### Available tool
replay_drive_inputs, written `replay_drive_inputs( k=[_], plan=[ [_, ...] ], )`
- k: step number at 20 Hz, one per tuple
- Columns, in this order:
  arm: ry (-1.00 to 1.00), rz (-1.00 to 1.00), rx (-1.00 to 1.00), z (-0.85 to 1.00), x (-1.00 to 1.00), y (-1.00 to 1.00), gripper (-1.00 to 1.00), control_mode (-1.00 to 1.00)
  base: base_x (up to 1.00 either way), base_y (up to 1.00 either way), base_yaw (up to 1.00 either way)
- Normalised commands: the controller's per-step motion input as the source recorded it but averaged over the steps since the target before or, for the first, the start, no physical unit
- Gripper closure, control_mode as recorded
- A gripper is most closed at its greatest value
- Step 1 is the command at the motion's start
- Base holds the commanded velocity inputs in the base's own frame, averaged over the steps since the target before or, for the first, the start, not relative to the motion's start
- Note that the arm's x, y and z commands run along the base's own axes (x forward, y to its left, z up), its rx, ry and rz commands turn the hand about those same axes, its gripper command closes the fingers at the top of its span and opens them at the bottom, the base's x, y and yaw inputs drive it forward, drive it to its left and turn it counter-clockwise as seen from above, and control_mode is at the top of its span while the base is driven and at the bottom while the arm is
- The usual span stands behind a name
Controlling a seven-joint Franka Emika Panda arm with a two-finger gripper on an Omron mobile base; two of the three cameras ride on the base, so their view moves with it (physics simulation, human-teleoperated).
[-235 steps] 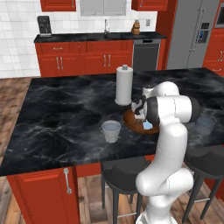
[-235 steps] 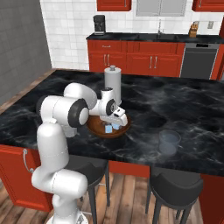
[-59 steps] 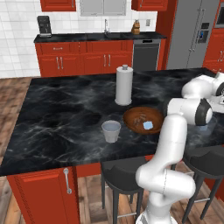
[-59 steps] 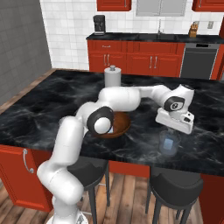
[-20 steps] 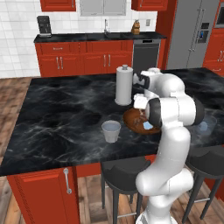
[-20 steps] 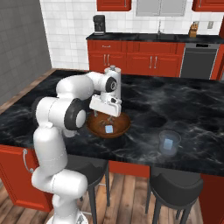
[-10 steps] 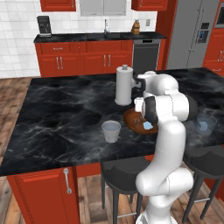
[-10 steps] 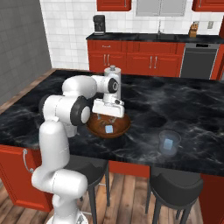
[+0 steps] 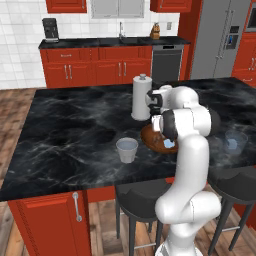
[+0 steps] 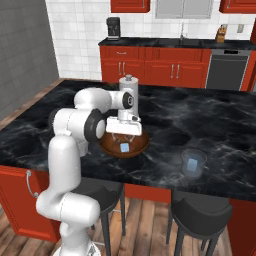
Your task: There are four ice cubes in the ice bowl. Place two ice cubes in each glass of water.
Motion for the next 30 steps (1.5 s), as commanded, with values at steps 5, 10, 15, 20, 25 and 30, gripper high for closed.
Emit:
replay_drive_inputs(
  k=[5,10,15,20,25,30],
  plan=[
    [-0.09,0.02,0.01,-0.34,0.05,0.02,-1.0,-1.0,0.0,0.0,0.0],
    [-0.18,0.0,0.0,-0.18,0.25,0.0,-1.0,-1.0,0.0,0.0,0.0],
    [-0.23,0.03,0.0,-0.01,0.2,0.0,-1.0,-1.0,0.0,0.0,0.0],
    [-0.22,0.05,0.0,0.0,-0.07,0.0,-1.0,-1.0,0.0,0.0,0.0],
    [-0.15,0.08,0.0,0.0,-0.39,0.04,-1.0,-1.0,0.0,0.0,0.0],
    [-0.03,0.06,0.0,0.0,-0.03,0.0,-1.0,-1.0,0.0,0.0,0.0]
  ],
)
